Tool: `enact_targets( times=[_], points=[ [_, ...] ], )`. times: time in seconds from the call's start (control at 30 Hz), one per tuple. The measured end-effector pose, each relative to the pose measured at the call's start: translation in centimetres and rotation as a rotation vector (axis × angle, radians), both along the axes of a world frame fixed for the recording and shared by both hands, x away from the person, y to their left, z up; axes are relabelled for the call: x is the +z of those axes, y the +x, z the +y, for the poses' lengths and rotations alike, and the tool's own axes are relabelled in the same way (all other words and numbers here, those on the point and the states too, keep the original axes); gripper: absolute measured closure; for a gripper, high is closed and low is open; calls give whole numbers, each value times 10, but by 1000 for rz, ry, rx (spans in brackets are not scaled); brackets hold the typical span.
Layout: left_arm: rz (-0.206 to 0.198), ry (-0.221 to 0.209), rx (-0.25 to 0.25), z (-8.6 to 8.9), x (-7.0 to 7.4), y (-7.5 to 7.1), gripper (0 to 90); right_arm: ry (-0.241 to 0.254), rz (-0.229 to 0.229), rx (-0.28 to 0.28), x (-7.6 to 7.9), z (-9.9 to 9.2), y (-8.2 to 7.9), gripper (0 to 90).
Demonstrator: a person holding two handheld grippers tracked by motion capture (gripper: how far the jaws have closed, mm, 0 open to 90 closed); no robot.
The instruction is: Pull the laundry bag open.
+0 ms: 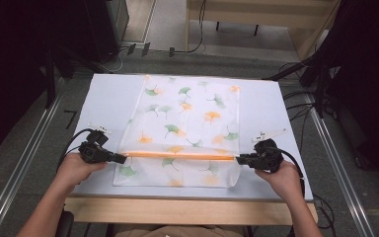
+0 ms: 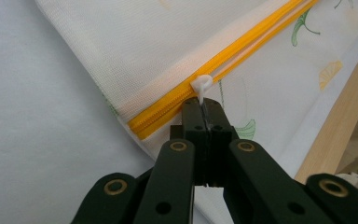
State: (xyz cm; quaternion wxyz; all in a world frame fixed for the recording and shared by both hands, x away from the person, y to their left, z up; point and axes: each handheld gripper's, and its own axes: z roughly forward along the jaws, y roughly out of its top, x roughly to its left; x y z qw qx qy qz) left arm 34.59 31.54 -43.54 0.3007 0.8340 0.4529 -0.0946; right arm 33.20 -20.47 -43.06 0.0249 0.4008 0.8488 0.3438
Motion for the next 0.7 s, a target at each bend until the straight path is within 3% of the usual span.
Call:
enact_targets(
  times=[0.43,0.7],
  points=[
    [5,13,35,20,0,-3,900,-8,0,0,0,0,0,839],
    [1,11,35,22,0,-4,900,-10,1,-1,-1,1,0,839]
  ],
)
